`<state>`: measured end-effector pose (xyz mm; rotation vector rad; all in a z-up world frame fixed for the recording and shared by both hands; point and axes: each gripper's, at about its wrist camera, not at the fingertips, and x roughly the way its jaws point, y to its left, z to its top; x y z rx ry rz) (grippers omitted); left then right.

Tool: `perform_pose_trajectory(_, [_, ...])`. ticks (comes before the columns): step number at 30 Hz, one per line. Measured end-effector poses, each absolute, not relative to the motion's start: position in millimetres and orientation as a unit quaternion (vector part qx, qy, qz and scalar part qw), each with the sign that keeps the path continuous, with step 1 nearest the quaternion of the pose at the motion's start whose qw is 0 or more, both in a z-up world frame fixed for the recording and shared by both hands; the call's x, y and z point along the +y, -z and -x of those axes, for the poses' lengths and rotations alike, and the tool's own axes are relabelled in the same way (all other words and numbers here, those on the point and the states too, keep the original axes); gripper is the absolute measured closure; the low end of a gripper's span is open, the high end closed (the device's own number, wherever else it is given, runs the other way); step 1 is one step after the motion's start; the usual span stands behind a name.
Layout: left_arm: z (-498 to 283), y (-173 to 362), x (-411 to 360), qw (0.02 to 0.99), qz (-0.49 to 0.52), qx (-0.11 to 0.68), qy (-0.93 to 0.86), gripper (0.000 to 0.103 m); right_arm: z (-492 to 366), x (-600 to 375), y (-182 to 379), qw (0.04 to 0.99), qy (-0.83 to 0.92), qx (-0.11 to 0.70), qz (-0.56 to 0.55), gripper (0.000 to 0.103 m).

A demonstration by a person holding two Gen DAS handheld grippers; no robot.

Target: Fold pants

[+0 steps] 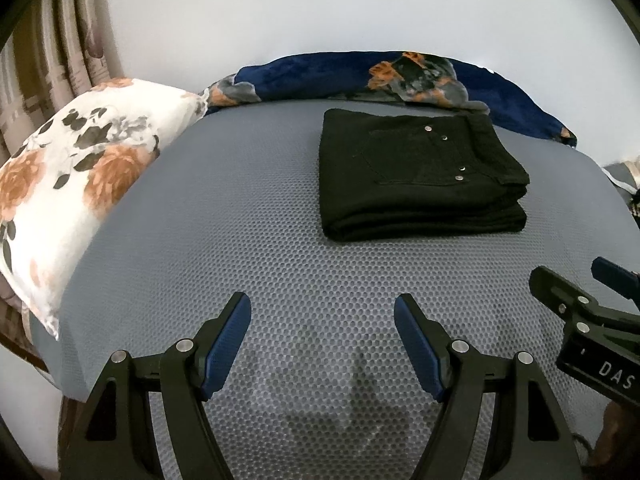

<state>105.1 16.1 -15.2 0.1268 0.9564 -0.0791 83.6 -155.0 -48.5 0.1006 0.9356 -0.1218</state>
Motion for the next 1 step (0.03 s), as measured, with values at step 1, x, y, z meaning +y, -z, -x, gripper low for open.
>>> perform_pose_trajectory(1, [-105.2,15.2,16.1,0.885,-0.061,0.460,0.039,0.029,-84.3,-155.5,48.9,0.889,0.059,0.451,-0.047,0.011])
